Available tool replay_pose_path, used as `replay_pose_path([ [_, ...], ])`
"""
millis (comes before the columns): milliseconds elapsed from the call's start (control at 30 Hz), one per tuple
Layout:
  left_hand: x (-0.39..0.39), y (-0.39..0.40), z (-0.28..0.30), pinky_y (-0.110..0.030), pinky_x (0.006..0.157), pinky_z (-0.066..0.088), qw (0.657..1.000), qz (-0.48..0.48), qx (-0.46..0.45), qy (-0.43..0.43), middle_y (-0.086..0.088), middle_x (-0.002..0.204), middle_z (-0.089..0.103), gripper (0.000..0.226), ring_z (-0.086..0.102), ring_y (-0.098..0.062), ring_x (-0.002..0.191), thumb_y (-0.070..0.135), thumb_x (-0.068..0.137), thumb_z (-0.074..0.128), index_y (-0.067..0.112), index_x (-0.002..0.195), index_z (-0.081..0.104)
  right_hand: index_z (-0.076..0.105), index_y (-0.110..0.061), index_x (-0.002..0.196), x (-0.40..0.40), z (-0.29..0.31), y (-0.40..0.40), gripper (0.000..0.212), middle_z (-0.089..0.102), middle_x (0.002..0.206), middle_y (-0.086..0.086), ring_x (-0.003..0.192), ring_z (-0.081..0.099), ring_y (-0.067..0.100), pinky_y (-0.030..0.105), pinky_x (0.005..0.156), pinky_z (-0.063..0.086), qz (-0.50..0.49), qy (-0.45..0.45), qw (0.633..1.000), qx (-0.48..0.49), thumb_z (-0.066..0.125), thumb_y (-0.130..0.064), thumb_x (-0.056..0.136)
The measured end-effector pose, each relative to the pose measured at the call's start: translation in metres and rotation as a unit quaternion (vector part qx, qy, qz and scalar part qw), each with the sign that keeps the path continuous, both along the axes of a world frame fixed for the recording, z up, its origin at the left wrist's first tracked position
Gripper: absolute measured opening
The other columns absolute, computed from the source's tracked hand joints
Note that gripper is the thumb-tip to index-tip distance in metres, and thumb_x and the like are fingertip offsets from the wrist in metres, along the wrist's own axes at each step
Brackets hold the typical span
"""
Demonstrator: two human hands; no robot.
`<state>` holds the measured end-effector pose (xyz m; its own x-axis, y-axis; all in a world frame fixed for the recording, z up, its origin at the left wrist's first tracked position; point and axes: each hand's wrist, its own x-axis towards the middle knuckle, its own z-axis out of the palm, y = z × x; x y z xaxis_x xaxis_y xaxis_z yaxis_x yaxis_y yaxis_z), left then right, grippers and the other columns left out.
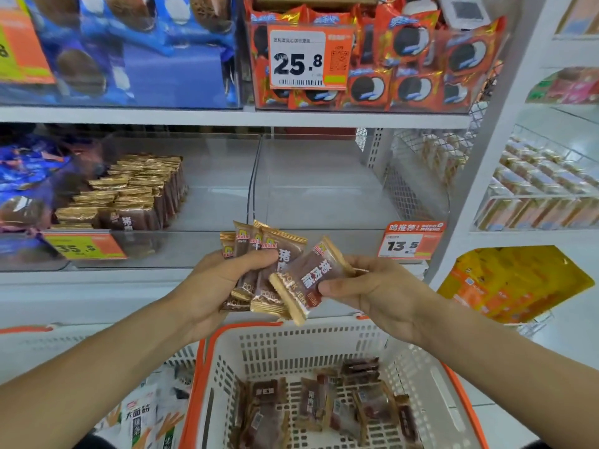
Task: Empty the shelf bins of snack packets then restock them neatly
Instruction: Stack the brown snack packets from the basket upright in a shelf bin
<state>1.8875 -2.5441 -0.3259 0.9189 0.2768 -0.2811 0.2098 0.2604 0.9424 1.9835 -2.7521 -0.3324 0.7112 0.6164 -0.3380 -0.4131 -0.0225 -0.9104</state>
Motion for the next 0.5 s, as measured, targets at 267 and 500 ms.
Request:
replay_pose_path([
  [267,0.001,-0.008,-0.008,-0.053,0.095,0.054,0.999,-0.009,0.031,0.027,-0.020,0.106,0.074,0.055,0.071,-0.039,0.099,0.027,0.063,0.085,0.006,0.112,0.073,0.057,-0.016,0.131,-0.004,-0.004,0.008,0.058,0.073,0.105,0.019,0.091,0.075,0.032,0.039,0.071,0.062,-0.036,-0.110,0.992,-0.043,0.072,0.012,0.083],
  [500,0.003,-0.015,-0.013,-0.042,0.085,0.058,0.998,0.040,0.031,0.027,-0.013,0.099,0.077,0.045,0.075,-0.029,0.089,0.034,0.073,0.077,0.010,0.111,0.071,0.070,0.002,0.109,-0.013,0.000,0.018,0.018,0.075,0.095,0.016,0.084,0.072,0.028,0.039,0.077,0.063,0.000,-0.054,0.996,-0.069,0.058,-0.004,0.097],
])
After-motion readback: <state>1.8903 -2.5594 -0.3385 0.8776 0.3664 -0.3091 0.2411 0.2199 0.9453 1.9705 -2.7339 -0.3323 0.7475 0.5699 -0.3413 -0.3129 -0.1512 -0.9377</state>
